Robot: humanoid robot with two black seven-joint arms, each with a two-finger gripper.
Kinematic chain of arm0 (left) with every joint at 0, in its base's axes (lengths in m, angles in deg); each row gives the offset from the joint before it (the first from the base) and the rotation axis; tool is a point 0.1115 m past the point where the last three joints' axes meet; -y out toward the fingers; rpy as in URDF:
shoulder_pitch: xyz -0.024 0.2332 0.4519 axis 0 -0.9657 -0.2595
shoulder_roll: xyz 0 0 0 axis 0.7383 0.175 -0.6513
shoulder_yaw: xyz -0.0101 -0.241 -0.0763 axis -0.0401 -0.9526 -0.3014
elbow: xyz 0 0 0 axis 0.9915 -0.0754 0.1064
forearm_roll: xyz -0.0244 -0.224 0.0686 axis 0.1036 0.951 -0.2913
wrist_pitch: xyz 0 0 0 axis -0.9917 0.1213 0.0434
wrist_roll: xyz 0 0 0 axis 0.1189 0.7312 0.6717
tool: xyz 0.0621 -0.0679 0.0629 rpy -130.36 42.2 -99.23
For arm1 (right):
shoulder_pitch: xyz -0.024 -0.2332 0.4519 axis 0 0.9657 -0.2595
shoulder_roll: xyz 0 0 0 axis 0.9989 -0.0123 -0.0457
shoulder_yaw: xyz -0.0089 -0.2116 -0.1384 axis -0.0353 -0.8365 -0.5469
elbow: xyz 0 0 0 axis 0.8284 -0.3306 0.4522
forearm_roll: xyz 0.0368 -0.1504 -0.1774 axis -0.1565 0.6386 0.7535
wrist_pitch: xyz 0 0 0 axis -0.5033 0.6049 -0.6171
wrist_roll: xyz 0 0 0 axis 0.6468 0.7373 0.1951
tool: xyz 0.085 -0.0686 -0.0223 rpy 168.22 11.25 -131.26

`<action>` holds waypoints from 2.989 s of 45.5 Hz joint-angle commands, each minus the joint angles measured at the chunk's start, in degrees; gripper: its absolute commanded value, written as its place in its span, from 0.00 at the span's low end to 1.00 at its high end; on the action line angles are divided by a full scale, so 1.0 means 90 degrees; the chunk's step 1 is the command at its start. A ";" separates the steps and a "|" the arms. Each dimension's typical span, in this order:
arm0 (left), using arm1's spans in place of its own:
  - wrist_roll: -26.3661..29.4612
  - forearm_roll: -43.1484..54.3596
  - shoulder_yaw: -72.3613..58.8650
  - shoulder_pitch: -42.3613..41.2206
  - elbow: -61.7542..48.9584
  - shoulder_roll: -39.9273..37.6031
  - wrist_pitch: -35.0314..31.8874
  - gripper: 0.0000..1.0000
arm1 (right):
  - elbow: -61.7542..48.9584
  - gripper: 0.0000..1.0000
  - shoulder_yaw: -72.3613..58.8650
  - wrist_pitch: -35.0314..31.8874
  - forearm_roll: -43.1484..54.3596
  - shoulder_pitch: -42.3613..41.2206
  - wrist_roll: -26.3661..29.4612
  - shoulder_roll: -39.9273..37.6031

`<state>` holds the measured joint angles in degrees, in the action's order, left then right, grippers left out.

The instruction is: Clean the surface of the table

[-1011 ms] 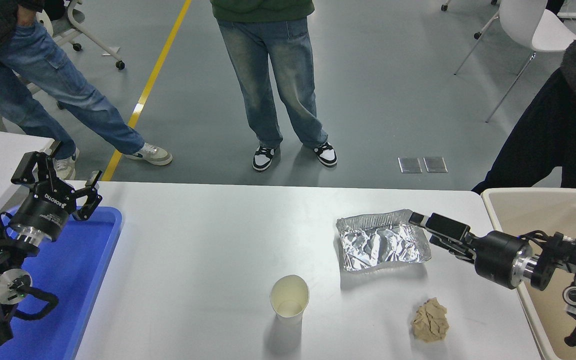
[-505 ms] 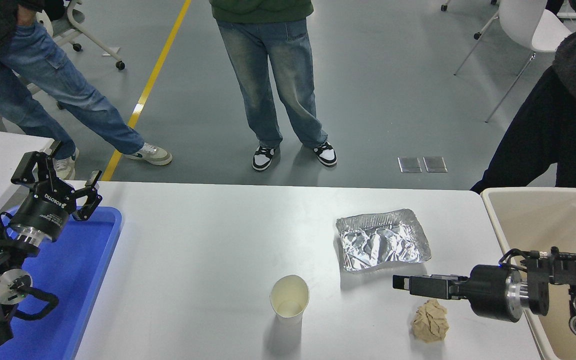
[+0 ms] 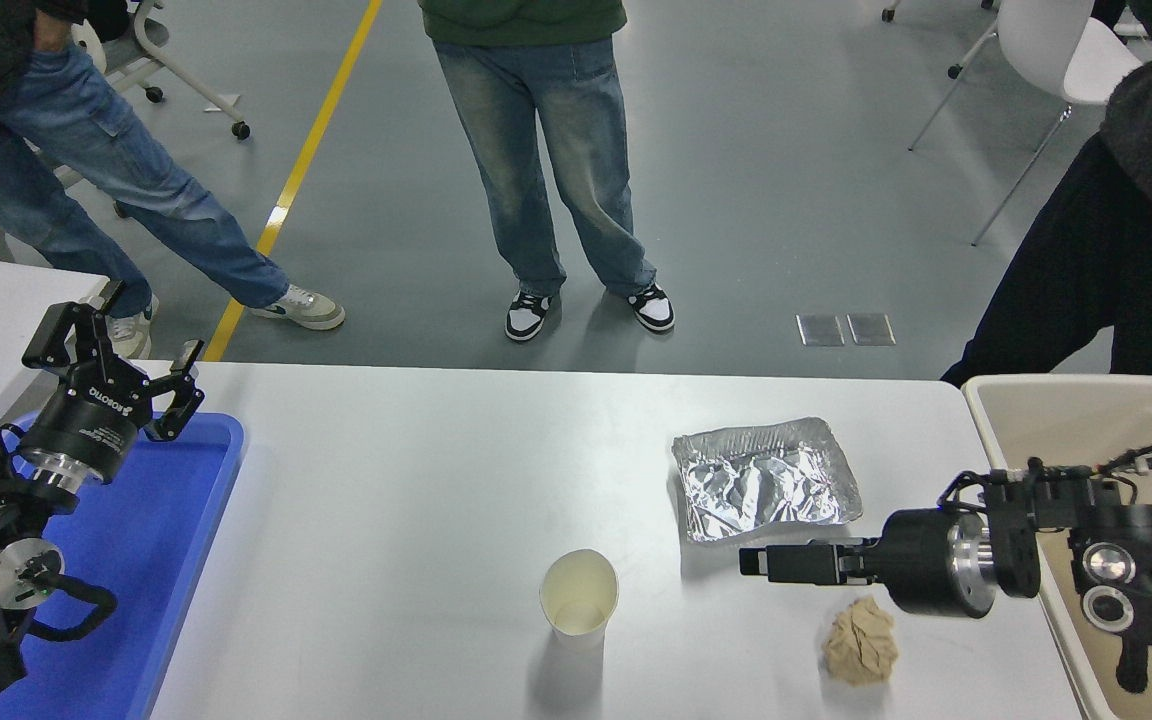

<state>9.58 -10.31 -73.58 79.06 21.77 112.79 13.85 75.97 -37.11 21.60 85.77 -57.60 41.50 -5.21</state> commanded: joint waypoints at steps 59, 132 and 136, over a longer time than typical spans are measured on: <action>0.0000 0.0000 0.0000 0.0000 -0.0001 -0.0001 0.0000 1.00 | -0.2314 0.99 0.0123 0.0412 -0.0653 0.0522 0.0412 0.3206; 0.0000 0.0000 0.0000 0.0000 -0.0001 -0.0001 0.0000 1.00 | -0.2647 0.00 -0.0218 -0.0086 -0.0038 0.0405 0.0431 0.3470; 0.0000 0.0000 0.0000 0.0000 -0.0001 -0.0001 0.0000 1.00 | -0.2647 0.00 -0.0218 -0.0135 -0.0047 0.0395 0.0431 0.3451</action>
<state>9.58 -10.31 -73.58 79.06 21.77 112.78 13.85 52.17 -38.98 21.72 85.48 -53.73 45.37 26.23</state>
